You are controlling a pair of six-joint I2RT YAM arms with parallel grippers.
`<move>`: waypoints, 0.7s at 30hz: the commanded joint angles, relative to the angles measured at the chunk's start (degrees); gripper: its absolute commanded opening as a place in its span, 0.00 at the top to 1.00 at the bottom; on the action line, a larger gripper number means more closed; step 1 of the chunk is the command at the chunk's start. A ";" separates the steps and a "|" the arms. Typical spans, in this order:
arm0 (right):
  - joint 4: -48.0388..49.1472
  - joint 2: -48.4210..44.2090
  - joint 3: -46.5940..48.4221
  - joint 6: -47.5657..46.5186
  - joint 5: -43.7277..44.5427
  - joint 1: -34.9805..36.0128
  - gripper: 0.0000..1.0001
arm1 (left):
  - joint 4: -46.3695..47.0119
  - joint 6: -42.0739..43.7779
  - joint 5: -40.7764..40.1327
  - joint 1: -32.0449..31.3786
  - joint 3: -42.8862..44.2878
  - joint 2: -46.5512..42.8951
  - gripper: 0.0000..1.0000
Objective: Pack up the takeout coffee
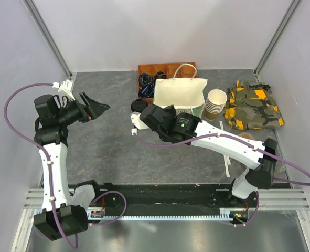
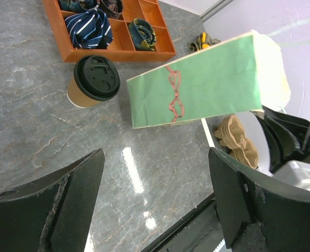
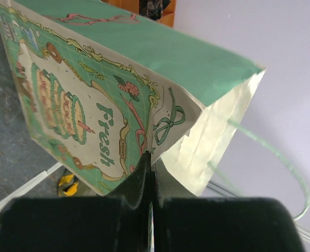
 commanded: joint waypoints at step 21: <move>15.12 2.94 -4.10 -6.57 -4.16 -5.62 0.44 | 0.85 -1.30 0.04 0.23 -0.39 0.98 0.12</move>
